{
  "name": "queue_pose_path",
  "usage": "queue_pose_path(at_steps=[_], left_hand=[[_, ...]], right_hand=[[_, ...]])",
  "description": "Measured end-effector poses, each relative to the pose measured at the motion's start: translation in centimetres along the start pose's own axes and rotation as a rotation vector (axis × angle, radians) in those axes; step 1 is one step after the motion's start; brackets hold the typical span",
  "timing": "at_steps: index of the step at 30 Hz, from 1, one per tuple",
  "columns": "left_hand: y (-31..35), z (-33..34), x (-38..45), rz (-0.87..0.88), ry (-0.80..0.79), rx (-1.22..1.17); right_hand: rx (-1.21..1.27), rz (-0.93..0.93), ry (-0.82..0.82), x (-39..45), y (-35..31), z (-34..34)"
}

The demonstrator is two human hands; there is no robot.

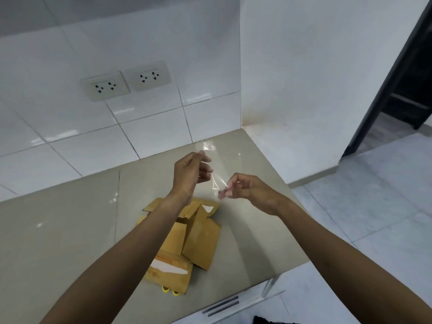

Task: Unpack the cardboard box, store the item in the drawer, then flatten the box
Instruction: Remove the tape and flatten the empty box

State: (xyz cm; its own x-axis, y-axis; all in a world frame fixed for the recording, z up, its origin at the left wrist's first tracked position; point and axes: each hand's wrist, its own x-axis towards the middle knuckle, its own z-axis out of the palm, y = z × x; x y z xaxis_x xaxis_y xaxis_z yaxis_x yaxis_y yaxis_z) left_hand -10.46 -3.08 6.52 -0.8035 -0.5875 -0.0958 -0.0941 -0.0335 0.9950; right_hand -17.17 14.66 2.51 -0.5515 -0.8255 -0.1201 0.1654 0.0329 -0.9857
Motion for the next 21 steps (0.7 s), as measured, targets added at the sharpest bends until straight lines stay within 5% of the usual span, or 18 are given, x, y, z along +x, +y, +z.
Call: queue_pose_path(at_steps=[8,21], left_hand=[[-4.3,2.4,2.1,-0.086,-0.111,0.245],[-14.3,6.3,5.7,-0.4,-0.164,0.447]], right_hand=[[0.033,0.257,0.237,-1.1,4.0,-3.1],[-0.234,0.672,0.364,-3.3,9.6,-3.4]])
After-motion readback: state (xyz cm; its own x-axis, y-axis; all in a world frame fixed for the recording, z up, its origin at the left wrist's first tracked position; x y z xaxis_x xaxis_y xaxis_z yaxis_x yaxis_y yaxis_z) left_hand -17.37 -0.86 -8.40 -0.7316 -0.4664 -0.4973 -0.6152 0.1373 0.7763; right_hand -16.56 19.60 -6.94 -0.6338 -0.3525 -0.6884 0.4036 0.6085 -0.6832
